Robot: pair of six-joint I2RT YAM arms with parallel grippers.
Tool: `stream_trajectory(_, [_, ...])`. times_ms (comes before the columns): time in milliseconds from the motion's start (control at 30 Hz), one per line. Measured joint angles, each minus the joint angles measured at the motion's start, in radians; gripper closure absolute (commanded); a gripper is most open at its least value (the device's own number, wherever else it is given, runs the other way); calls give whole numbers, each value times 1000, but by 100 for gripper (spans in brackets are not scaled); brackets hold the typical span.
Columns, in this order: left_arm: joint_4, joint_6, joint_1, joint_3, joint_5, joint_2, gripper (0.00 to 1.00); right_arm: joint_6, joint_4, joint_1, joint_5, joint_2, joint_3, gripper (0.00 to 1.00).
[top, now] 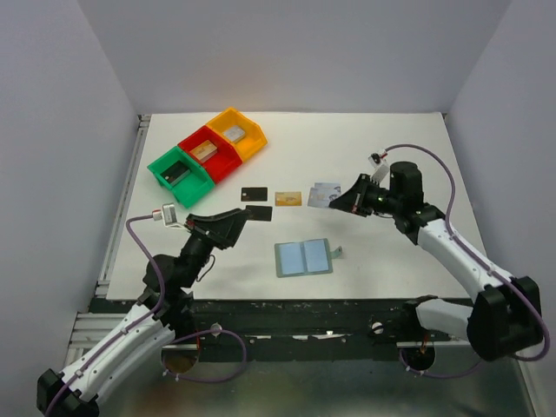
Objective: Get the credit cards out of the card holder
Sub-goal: Place the credit card at the center of the board.
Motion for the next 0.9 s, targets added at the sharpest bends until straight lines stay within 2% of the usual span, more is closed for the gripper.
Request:
stream_trajectory(167, [-259, 27, 4, 36, -41, 3, 1, -66, -143, -58, 45, 221, 47, 100])
stream_trajectory(333, [-391, 51, 5, 44, -40, 31, 1, -148, -265, -66, 74, 392, 190, 100])
stream_trajectory(600, [-467, 62, 5, 45, -36, 36, 1, -233, -369, -79, 130, 537, 315, 99])
stream_trajectory(900, [-464, 69, 6, 45, -27, 45, 1, -257, -363, -93, 103, 577, 316, 100])
